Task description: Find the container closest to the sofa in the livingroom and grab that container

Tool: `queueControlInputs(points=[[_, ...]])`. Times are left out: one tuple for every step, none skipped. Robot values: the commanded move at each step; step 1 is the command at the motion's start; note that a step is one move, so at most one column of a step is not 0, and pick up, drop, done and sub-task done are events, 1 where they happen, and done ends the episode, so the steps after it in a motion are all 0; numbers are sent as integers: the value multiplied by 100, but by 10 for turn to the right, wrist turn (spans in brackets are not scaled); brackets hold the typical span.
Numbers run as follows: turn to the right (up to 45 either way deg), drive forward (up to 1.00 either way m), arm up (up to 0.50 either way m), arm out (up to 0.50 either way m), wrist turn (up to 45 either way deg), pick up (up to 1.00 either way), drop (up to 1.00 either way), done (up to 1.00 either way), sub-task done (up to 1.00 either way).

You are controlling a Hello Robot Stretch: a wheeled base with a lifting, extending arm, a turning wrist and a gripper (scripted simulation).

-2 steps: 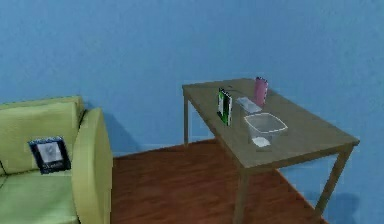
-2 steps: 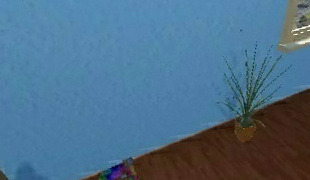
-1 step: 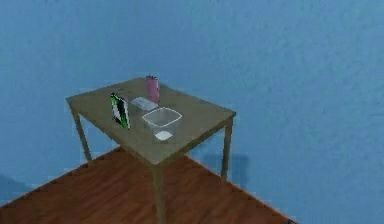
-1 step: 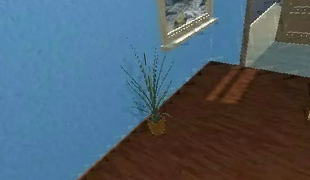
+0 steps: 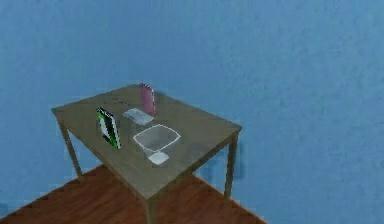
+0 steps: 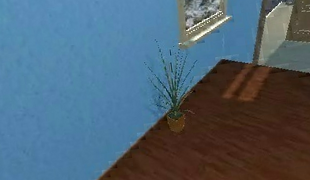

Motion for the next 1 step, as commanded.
queueControlInputs(points=[[450,0,0,0,0,0,0,0,0]])
